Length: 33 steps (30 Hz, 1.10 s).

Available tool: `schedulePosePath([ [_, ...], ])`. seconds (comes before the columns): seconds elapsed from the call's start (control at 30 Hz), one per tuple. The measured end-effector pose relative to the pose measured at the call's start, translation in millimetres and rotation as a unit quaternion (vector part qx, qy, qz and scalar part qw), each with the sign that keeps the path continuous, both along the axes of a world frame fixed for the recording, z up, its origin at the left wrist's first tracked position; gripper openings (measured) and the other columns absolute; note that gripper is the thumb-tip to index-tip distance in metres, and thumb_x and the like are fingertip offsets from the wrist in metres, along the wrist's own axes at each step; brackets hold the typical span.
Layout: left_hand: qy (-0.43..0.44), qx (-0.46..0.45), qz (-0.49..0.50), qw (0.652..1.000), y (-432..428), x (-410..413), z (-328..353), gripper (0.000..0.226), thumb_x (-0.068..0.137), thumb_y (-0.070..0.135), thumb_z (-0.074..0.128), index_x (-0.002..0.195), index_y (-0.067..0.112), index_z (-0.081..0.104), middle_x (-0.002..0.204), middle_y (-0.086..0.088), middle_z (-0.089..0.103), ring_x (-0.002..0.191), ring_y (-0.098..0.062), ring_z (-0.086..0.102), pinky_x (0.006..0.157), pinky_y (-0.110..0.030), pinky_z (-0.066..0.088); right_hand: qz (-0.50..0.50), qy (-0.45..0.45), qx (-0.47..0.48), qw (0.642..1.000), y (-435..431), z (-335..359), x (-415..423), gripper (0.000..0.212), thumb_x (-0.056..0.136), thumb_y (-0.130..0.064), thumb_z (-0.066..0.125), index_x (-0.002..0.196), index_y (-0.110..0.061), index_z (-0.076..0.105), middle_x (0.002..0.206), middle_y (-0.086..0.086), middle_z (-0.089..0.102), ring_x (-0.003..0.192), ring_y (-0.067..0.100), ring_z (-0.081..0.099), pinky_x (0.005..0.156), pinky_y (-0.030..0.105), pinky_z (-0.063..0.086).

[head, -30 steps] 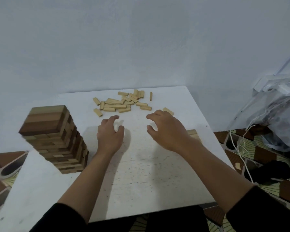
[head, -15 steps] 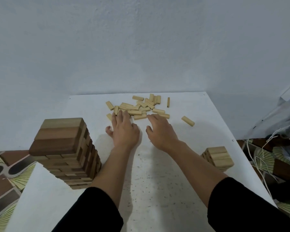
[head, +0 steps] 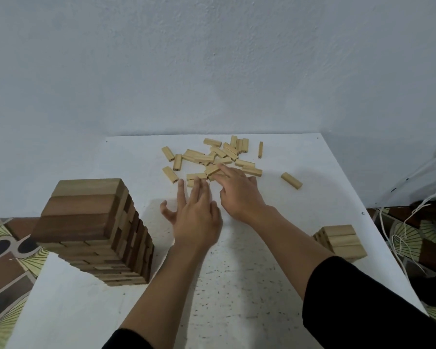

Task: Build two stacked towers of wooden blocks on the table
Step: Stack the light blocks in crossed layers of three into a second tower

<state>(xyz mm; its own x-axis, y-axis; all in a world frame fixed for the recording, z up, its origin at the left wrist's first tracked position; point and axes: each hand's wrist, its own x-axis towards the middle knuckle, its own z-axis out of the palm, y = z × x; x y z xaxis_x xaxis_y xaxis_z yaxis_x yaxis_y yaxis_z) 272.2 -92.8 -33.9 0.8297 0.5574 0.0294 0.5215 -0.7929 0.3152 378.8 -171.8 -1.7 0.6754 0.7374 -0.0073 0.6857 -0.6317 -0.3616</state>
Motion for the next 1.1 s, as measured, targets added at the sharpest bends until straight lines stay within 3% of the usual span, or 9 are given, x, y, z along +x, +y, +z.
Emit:
schedulePosePath([
  [0.2, -0.027, 0.015, -0.039, 0.999, -11, -28, 0, 0.053, 0.1, 0.04, 0.027, 0.151, 0.028, 0.036, 0.165, 0.008, 0.027, 0.156, -0.021, 0.011, 0.113, -0.059, 0.009, -0.006, -0.016, 0.047, 0.999, -19, -1, -17, 0.044, 0.096, -0.008, 0.045, 0.135, -0.018, 0.063, 0.155, 0.004, 0.039, 0.143, 0.023, 0.032, 0.112, 0.046, 0.032],
  [0.3, -0.07, 0.008, -0.063, 0.996, -18, -44, 0, 0.042, 0.102, 0.036, 0.036, 0.14, 0.027, 0.051, 0.159, 0.006, 0.04, 0.152, -0.018, 0.026, 0.115, -0.056, 0.009, 0.01, -0.008, 0.088, 0.996, -31, -4, -26, 0.039, 0.095, -0.004, 0.045, 0.125, -0.012, 0.069, 0.136, 0.003, 0.056, 0.128, 0.019, 0.046, 0.107, 0.037, 0.041],
  [0.4, -0.107, -0.046, -0.091, 0.989, -18, -56, 2, 0.031, 0.104, 0.027, 0.043, 0.13, 0.025, 0.059, 0.154, 0.005, 0.047, 0.15, -0.013, 0.029, 0.121, -0.05, 0.004, 0.017, 0.011, 0.119, 0.993, -40, -4, -33, 0.034, 0.095, -0.001, 0.045, 0.112, -0.006, 0.074, 0.128, 0.006, 0.065, 0.122, 0.018, 0.053, 0.101, 0.023, 0.039],
  [0.57, -0.139, -0.097, -0.11, 0.979, -19, -74, 6, 0.034, 0.103, 0.017, 0.048, 0.136, 0.02, 0.057, 0.144, 0.004, 0.058, 0.148, -0.009, 0.034, 0.123, -0.042, 0.005, 0.048, 0.064, 0.174, 0.982, -56, -7, -50, 0.035, 0.086, 0.006, 0.048, 0.091, -0.007, 0.081, 0.119, 0.006, 0.073, 0.113, 0.017, 0.065, 0.103, 0.033, 0.049],
  [0.7, -0.166, -0.109, -0.119, 0.973, -24, -90, 4, 0.029, 0.103, 0.014, 0.049, 0.127, 0.027, 0.058, 0.129, 0.009, 0.064, 0.143, -0.008, 0.04, 0.12, -0.035, 0.007, 0.062, 0.082, 0.209, 0.972, -63, -12, -66, 0.039, 0.087, 0.009, 0.047, 0.098, -0.008, 0.08, 0.115, 0.006, 0.075, 0.115, 0.013, 0.065, 0.105, 0.022, 0.047],
  [0.9, -0.176, -0.124, -0.151, 0.965, -20, -100, -8, 0.047, 0.103, 0.015, 0.052, 0.142, 0.041, 0.051, 0.144, 0.017, 0.055, 0.147, -0.002, 0.032, 0.117, -0.047, 0.022, 0.012, 0.124, 0.247, 0.961, -59, -8, -66, 0.034, 0.089, 0.008, 0.047, 0.091, -0.004, 0.078, 0.106, 0.006, 0.076, 0.102, 0.013, 0.069, 0.096, 0.024, 0.052],
  [1.0, -0.188, -0.097, -0.153, 0.965, -20, -100, -15, 0.038, 0.1, 0.017, 0.058, 0.132, 0.038, 0.063, 0.146, 0.01, 0.055, 0.146, -0.005, 0.035, 0.115, -0.052, 0.024, 0.009, 0.072, 0.235, 0.969, -44, -2, -53, 0.038, 0.089, 0.007, 0.042, 0.106, -0.005, 0.074, 0.114, 0.007, 0.072, 0.11, 0.017, 0.063, 0.101, 0.023, 0.046],
  [1.1, -0.198, -0.095, -0.145, 0.965, -22, -100, -17, 0.036, 0.098, 0.017, 0.061, 0.126, 0.038, 0.067, 0.145, 0.01, 0.056, 0.145, -0.003, 0.035, 0.117, -0.047, 0.018, 0.029, 0.038, 0.162, 0.986, -23, 2, -39, 0.042, 0.097, -0.003, 0.04, 0.132, -0.007, 0.063, 0.138, 0.008, 0.06, 0.131, 0.024, 0.047, 0.112, 0.033, 0.036],
])
